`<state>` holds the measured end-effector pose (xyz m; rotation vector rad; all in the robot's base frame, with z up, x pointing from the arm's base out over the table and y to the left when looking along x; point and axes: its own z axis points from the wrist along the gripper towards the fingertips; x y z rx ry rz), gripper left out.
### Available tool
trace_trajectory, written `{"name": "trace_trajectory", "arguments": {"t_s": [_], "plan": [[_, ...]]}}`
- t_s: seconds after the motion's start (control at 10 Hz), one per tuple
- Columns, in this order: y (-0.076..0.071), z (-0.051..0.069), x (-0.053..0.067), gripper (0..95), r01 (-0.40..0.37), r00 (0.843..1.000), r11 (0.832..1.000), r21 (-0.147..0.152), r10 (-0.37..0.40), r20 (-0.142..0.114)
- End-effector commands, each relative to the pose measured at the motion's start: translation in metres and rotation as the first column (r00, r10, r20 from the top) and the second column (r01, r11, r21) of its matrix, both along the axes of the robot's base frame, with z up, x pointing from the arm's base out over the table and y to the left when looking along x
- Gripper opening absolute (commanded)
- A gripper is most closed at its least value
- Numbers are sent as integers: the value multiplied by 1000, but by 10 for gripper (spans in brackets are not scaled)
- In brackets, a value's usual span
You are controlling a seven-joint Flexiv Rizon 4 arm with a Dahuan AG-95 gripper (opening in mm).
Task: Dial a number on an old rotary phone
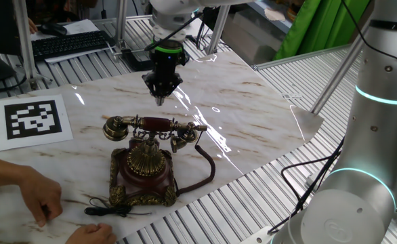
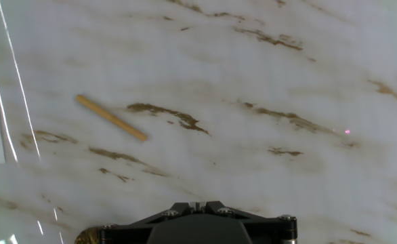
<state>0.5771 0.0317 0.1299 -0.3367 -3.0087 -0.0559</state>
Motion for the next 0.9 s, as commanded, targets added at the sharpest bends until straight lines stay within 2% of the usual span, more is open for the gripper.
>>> {"name": "trace_trajectory", "arguments": {"t_s": [0.1, 0.9], "plan": [[-1, 0, -1, 0, -82, 996, 996, 38, 81, 32], [-1, 0, -1, 0, -113, 993, 993, 35, 111, 40]]}}
